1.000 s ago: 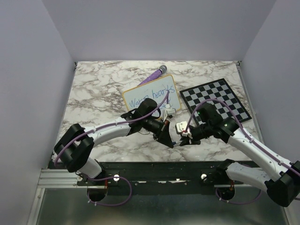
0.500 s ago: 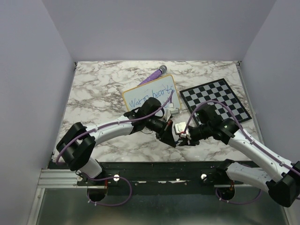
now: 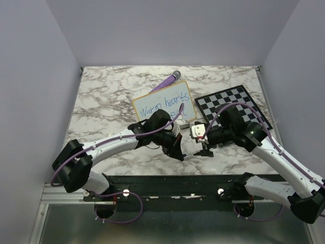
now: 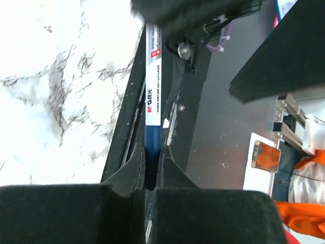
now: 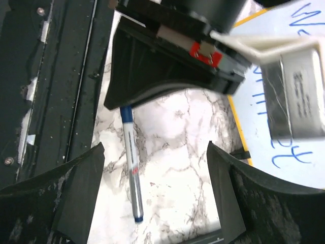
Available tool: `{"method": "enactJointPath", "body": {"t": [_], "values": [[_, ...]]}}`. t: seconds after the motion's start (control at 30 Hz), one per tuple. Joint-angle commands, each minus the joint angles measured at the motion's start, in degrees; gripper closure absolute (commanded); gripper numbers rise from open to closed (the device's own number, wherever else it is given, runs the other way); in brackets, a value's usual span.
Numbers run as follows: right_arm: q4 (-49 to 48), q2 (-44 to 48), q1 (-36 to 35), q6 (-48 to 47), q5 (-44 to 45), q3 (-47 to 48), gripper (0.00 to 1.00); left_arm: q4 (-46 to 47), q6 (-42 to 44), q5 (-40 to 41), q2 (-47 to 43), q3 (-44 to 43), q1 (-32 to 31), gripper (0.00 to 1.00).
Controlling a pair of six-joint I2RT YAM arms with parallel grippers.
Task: Write a sentence on the whiteboard
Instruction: Put down the whiteboard marker at the center of the board.
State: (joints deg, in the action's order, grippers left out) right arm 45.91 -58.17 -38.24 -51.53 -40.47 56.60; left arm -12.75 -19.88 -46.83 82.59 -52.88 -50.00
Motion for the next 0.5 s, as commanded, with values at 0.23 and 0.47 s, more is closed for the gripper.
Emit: {"method": "enactJointPath", "body": {"t": [0.23,0.47], "values": [[4.8,5.4,13.2,4.6,-0.9,11.2,0.12,-7.0,-0.4,19.0,-19.0,5.7,3.1,1.0],[-9.6,6.9,24.8,18.1,-7.2,1.9,0.12,-10.4,-2.5,32.8,-33.1,4.4,17.5,1.0]]}}
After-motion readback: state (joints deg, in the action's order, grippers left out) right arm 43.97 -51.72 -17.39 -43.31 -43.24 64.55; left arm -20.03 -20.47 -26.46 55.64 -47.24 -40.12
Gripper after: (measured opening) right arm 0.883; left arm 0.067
